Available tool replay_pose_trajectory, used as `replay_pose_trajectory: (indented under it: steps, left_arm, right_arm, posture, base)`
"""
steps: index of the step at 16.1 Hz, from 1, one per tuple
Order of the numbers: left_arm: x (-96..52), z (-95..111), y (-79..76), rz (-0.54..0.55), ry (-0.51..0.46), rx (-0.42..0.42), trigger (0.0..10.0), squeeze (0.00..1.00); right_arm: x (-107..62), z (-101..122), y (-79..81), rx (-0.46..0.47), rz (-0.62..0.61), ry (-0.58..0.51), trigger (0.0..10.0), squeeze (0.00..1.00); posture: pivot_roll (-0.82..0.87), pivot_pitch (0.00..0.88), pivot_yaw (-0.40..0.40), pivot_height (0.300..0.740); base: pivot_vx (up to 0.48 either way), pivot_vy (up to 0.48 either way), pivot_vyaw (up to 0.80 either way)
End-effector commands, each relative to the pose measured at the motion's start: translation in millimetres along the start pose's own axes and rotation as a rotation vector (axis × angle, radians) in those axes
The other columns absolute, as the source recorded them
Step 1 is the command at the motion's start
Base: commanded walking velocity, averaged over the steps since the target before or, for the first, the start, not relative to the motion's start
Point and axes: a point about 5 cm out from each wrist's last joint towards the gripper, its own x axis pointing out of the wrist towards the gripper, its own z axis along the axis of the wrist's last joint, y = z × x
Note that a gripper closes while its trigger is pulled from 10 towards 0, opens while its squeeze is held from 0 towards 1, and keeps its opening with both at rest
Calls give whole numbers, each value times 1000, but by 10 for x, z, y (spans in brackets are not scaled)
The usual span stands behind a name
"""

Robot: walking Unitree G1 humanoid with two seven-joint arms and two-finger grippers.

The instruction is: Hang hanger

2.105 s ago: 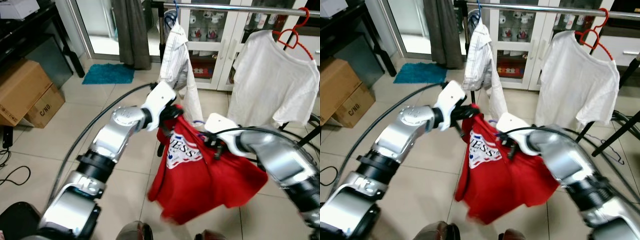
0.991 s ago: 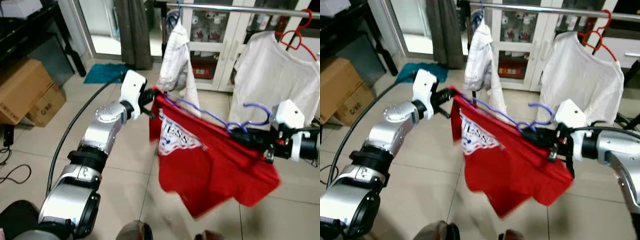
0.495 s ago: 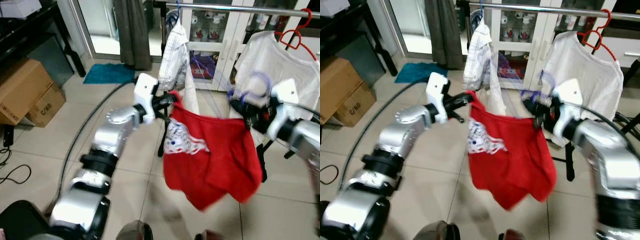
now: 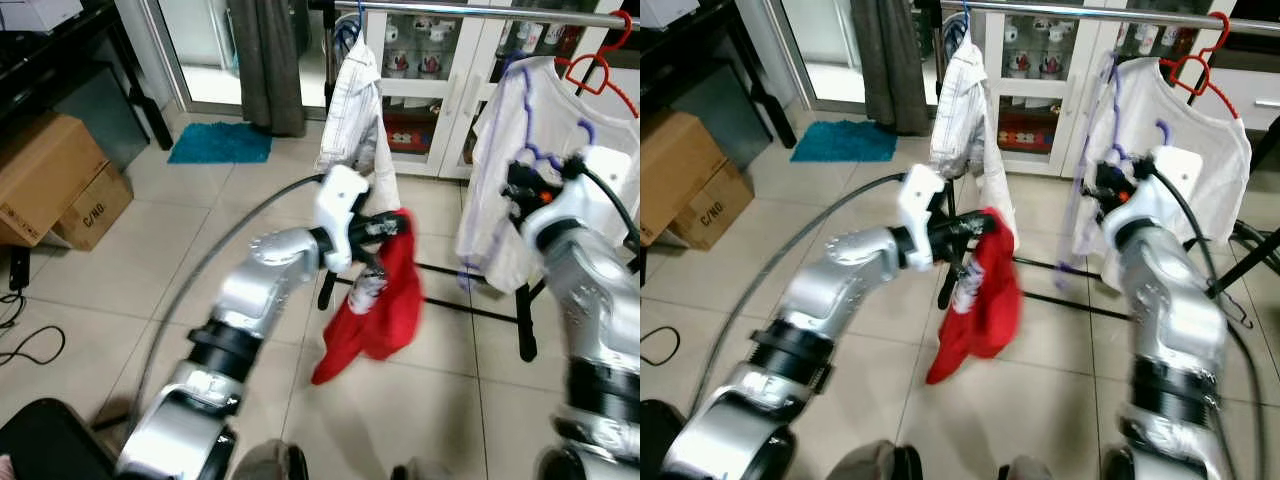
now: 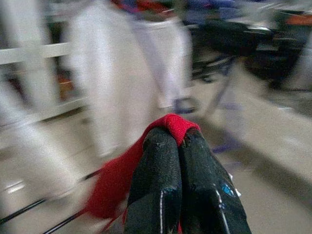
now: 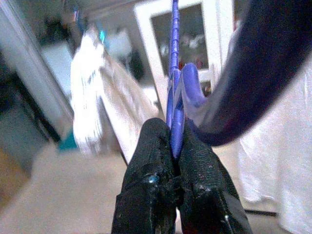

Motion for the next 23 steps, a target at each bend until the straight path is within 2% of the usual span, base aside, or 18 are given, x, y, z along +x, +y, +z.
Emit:
replay_pose_trajectory:
  steps: [1, 2, 3, 5, 7, 8, 9, 10, 12, 13, 14, 15, 17, 21, 23]
  left_arm:
    - [-189, 22, 226, 161, -16, 33, 4314, 0]
    - [-247, -1, 296, 222, -12, 17, 10000, 0]
    - [-444, -83, 466, 376, 0, -31, 10000, 0]
    - [-608, -168, 470, 387, 14, -24, 10000, 0]
    - [-728, -238, 455, 415, 0, -17, 10000, 0]
    - [-798, -243, 480, 475, -26, -25, 10000, 0]
    - [-865, -233, 493, 545, -71, -77, 10000, 0]
    - [-897, -247, 474, 559, -100, -128, 10000, 0]
    - [-871, -270, 420, 543, -96, -120, 10000, 0]
    - [-843, -248, 397, 523, -93, -70, 10000, 0]
    - [-809, -252, 347, 454, -44, -50, 10000, 0]
    - [-812, -257, 344, 447, -31, -30, 10000, 0]
    - [-800, -233, 354, 479, -29, -9, 10000, 0]
    - [-789, -270, 333, 468, 1, 9, 10000, 0]
    - [-781, -235, 338, 472, -15, 6, 10000, 0]
  right_arm:
    - [-104, -79, 3, -88, 29, 42, 10000, 0]
    - [-160, -120, -4, -118, 26, 56, 10000, 0]
    - [-380, -270, 6, -166, 41, 90, 10000, 0]
    - [-588, -366, 25, -119, -14, 79, 10000, 0]
    - [-706, -382, 127, -25, -23, 43, 10000, 0]
    - [-748, -422, 125, -22, -70, 55, 10000, 0]
    - [-796, -434, 119, -39, -127, 48, 10000, 0]
    - [-818, -418, 119, -22, -173, 21, 10000, 0]
    - [-805, -383, 136, -36, -180, -10, 10000, 0]
    - [-781, -392, 160, -20, -177, 2, 10000, 0]
    - [-751, -408, 217, -4, -162, 4, 10000, 0]
    - [-732, -424, 248, -10, -157, -9, 10000, 0]
    - [-704, -478, 310, 59, -123, 20, 10000, 0]
    - [-628, -499, 320, 43, -126, 34, 10000, 0]
    - [-577, -506, 307, 24, -128, 46, 10000, 0]
  posture:
    - [-180, 0, 81, 740]
    - [-180, 0, 81, 740]
    - [-177, 0, 77, 740]
    - [-182, 0, 84, 740]
    - [-197, 0, 96, 740]
    - [-204, 0, 103, 740]
    - [-207, 0, 108, 740]
    - [-207, 0, 112, 740]
    - [-203, 0, 117, 740]
    - [-199, 0, 118, 740]
    - [-193, 0, 112, 740]
    - [-179, 0, 104, 740]
    - [-169, 0, 99, 740]
    - [-159, 0, 90, 740]
    - [-152, 0, 87, 740]
  base:
    - [0, 0, 0]
    - [0, 0, 0]
    - [0, 0, -587]
    - [0, 0, -800]
    - [0, 0, -800]
    - [0, 0, -800]
    - [0, 0, -800]
    - [0, 0, -800]
    - [0, 0, -800]
    - [0, 0, -800]
    - [0, 0, -788]
    - [0, 0, -788]
    - [0, 0, -788]
    - [0, 0, -788]
    - [0, 0, -788]
